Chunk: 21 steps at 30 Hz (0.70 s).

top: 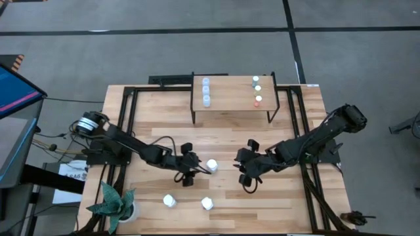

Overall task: Pick and place medicine bottles onto shelf by color
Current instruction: Put the top white big pill bottle on the shelf

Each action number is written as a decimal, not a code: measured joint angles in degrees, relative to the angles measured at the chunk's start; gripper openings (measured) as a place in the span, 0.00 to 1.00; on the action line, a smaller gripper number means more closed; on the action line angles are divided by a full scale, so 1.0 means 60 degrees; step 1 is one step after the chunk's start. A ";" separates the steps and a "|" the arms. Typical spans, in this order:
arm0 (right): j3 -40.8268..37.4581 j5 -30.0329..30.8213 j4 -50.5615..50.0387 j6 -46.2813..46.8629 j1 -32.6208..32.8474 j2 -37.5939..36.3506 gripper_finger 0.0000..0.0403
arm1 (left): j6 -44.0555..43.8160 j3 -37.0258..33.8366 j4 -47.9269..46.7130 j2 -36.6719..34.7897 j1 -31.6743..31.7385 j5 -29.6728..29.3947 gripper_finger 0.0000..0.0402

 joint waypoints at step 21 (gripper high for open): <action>-0.0004 -0.0752 -0.0696 0.0341 0.0017 0.0000 0.31 | 0.0897 0.3037 0.1042 0.3122 0.0594 -0.0172 0.42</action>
